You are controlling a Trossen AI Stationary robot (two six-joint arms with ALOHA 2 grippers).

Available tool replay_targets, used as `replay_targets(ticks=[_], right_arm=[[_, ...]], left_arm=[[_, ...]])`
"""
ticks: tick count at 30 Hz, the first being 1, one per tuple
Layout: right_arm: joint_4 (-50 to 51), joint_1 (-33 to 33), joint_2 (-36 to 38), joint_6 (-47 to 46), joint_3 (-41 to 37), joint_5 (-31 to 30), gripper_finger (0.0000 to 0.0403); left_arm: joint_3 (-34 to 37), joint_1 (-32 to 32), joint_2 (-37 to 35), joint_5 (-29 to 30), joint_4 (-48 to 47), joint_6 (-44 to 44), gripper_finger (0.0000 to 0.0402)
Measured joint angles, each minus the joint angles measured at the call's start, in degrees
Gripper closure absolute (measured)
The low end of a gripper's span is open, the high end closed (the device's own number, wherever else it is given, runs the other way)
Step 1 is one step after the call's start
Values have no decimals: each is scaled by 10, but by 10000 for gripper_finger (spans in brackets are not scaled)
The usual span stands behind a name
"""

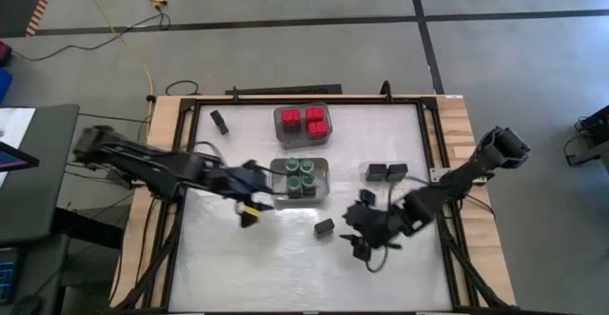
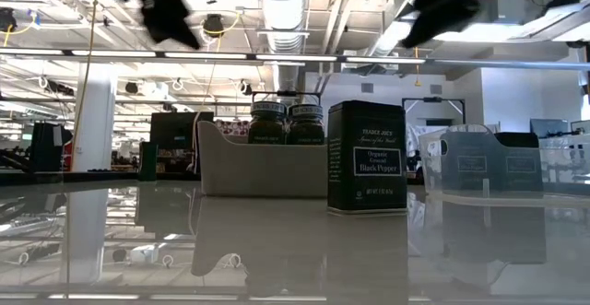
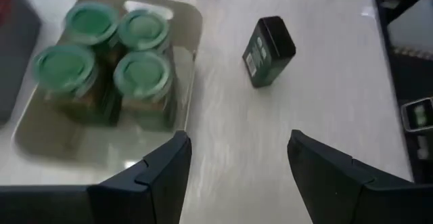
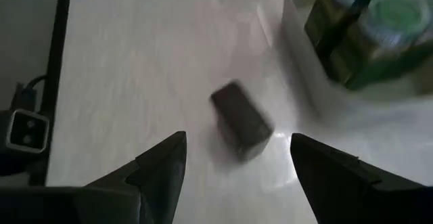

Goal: Sort spices by type
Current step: Put the black spice can into the transparent bin

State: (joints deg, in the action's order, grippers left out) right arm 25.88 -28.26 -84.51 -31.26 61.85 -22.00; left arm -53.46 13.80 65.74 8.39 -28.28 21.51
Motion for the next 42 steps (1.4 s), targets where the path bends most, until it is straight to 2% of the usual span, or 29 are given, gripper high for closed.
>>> replay_targets(ticks=[7, 11, 15, 20, 25, 31, 42], right_arm=[[31, 92, -20, 132, 95, 53, 112], [91, 118, -44, 177, 156, 71, 112], [182, 128, -101, 219, 230, 104, 112], [284, 129, -183, 234, 316, 132, 112], [304, 123, -228, 256, 366, 165, 112], [327, 114, -272, 272, 371, 215, 112], [327, 104, -309, 267, 371, 222, 112]], left_arm=[[130, 0, -188, 0, 12, 34, 166], [168, 0, -261, 0, 15, 36, 166], [189, 0, -307, 0, 21, 28, 166], [197, 0, -329, 0, 13, 15, 166], [197, 0, -327, 0, -2, 6, 166], [197, 0, -325, 0, -20, 5, 166], [197, 0, -324, 0, -42, 5, 166]])
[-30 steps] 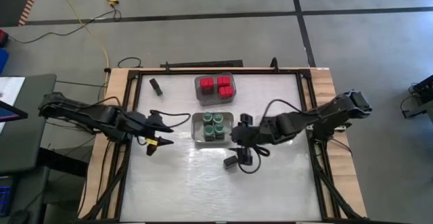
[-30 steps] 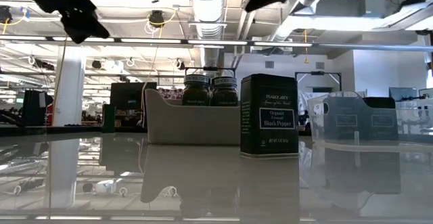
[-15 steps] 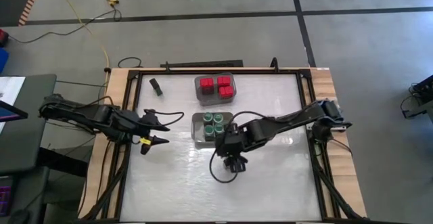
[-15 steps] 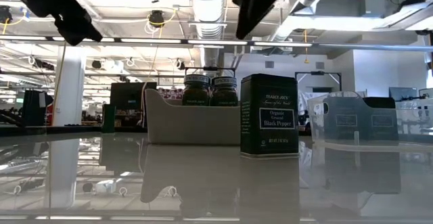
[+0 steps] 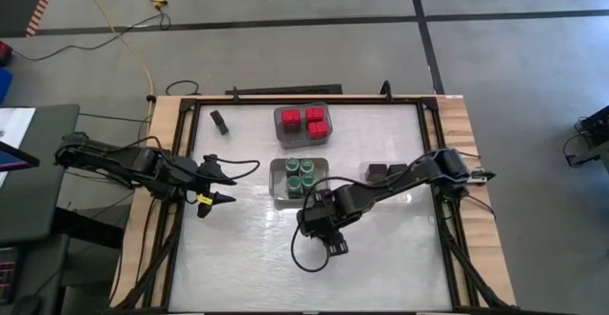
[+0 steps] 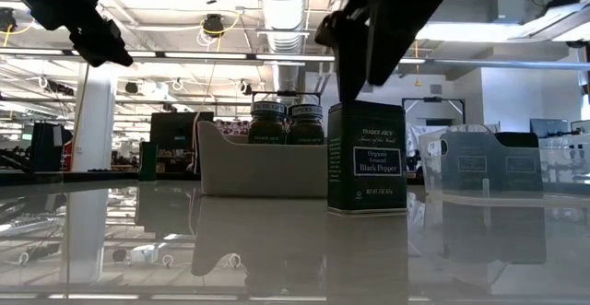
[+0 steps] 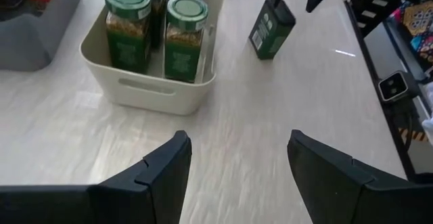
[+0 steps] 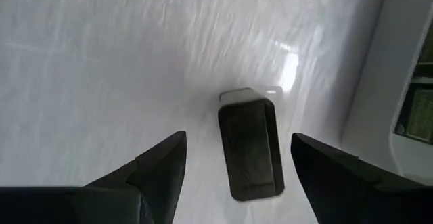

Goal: Sort spices by type
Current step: Put the black spice can into the transparent bin

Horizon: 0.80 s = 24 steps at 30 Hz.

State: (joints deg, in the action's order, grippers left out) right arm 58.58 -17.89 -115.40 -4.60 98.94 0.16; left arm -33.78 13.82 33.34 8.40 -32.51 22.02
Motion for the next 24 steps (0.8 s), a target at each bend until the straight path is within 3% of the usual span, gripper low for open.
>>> replay_targets(ticks=[16, 20, 24], right_arm=[[7, -4, -40, -4, 0, 1, 126], [8, -4, -40, -14, 0, 2, 158], [7, -3, -40, -14, 0, 1, 224]], left_arm=[[0, 0, 0, 0, -12, 0, 166], [0, 0, 0, 0, -11, 0, 166], [0, 0, 0, 0, -11, 0, 166]])
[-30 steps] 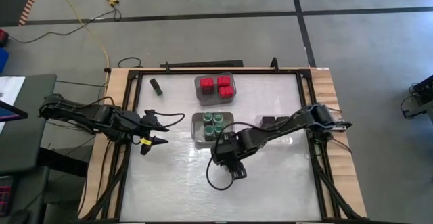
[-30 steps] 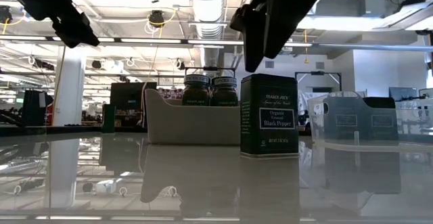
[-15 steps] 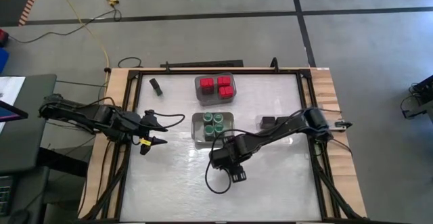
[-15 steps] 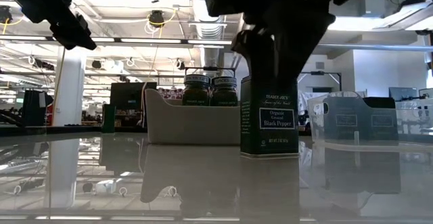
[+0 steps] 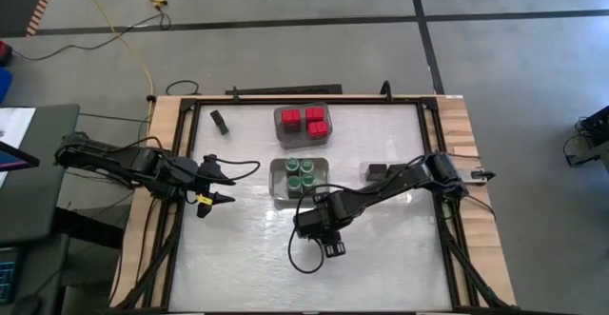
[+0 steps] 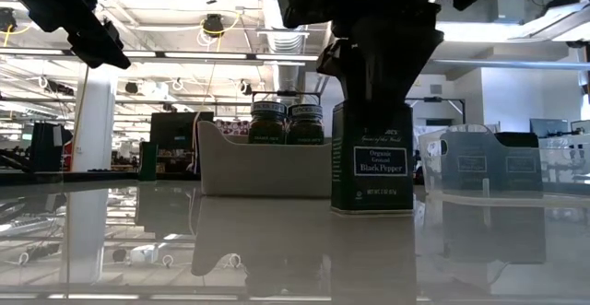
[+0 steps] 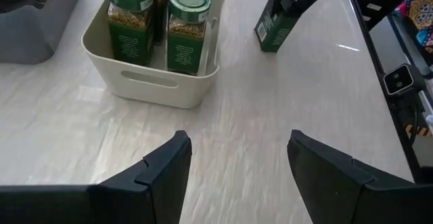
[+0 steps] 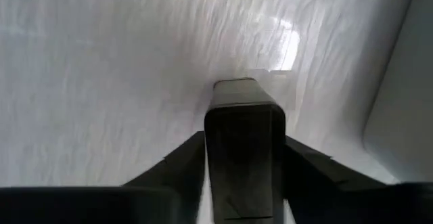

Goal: Sort spices by type
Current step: Put the black spice can into the transparent bin

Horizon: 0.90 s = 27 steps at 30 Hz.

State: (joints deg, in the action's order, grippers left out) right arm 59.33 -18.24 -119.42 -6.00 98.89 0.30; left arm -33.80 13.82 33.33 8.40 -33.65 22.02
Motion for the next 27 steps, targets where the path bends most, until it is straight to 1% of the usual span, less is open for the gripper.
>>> replay_targets(ticks=[2, 5, 8, 11, 15, 17, 20, 22, 27], right_arm=[[-1, 0, 0, 0, 0, 0, 256], [1, -3, 1, -6, 0, 0, 257], [9, -5, 13, -33, -1, 0, 257], [18, -3, 48, -65, 0, 0, 257], [41, 5, 100, -71, 0, -15, 257], [64, 12, 130, -71, 0, -24, 257], [123, 20, 175, -64, -2, -47, 257], [147, 27, 211, -57, -24, -55, 257], [146, 46, 326, -71, -127, -57, 257]], left_arm=[[0, 0, 0, 0, 0, 0, 166], [0, 0, 0, 0, 0, 0, 166], [0, 0, 0, -4, 0, 9, 166], [0, 0, 0, -6, 0, 11, 166], [0, 0, 0, -6, 0, 12, 166], [0, 0, 0, -6, 0, 12, 166], [0, 0, 0, -5, 2, 12, 166], [0, 0, 0, -5, 2, 13, 166], [-1, 0, 0, -5, 2, 13, 166]])
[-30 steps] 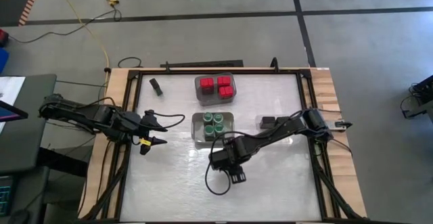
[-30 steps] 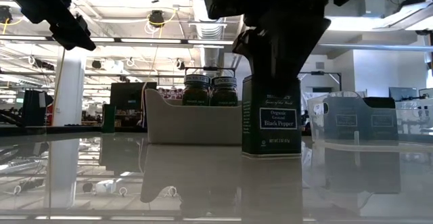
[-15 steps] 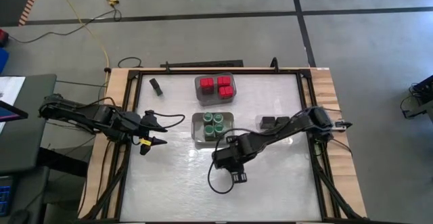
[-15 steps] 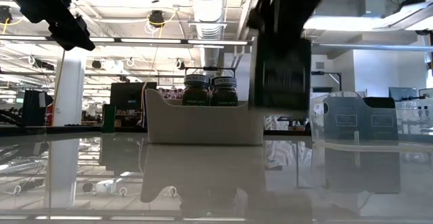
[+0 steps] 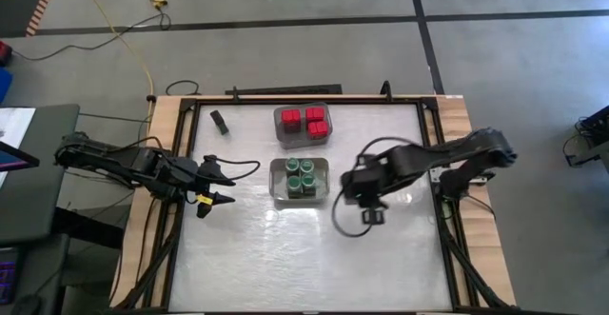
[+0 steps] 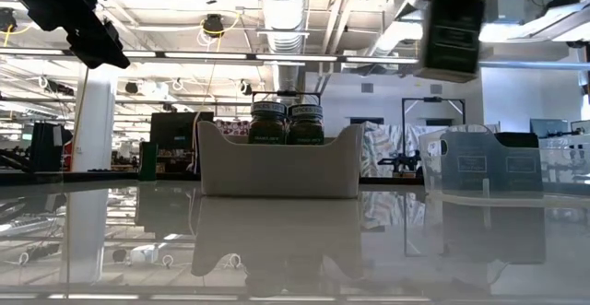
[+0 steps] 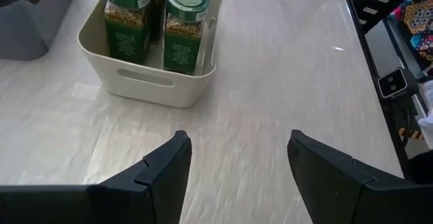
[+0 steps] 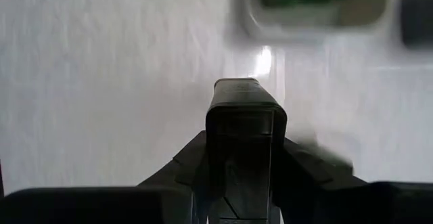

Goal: Sort spices by type
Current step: Put the black spice can into the transparent bin

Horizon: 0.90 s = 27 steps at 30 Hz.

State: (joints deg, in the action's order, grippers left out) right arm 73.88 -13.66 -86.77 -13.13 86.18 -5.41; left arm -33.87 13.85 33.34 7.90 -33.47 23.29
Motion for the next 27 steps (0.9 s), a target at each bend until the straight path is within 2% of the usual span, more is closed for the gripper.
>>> replay_targets(ticks=[10, 18, 27], right_arm=[[-3, 34, 182, -40, -219, 6, 257], [-36, 53, 228, -10, -352, 8, 257], [-130, 76, 261, 25, -438, 12, 257]], left_arm=[[0, 0, 0, 1, 0, -1, 166], [0, 0, 0, 1, 0, 0, 166], [0, 0, 0, 1, 7, 0, 166]])
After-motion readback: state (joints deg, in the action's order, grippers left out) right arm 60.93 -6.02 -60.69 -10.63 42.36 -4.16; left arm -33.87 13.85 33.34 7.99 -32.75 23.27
